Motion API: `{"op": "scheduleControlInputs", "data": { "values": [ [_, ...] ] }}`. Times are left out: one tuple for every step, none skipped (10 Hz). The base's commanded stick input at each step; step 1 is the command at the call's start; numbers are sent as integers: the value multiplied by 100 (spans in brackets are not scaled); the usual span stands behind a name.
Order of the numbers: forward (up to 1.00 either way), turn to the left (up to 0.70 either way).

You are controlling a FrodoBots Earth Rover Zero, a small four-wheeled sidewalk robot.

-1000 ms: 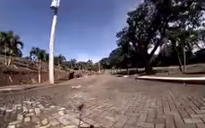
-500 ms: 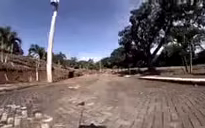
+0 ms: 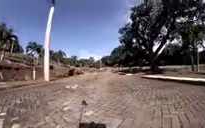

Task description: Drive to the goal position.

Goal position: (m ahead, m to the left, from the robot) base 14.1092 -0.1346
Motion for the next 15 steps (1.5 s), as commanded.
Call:
{"op": "scheduleControlInputs", "data": {
  "values": [
    [100, 0],
    [100, 0],
    [100, 0],
    [100, 0],
    [100, 0],
    [100, 0],
    [100, 0],
    [100, 0],
    [100, 0],
    [100, 0],
    [100, 0],
    [100, 0],
    [100, 0],
    [100, 0],
    [100, 0]
  ]
}}
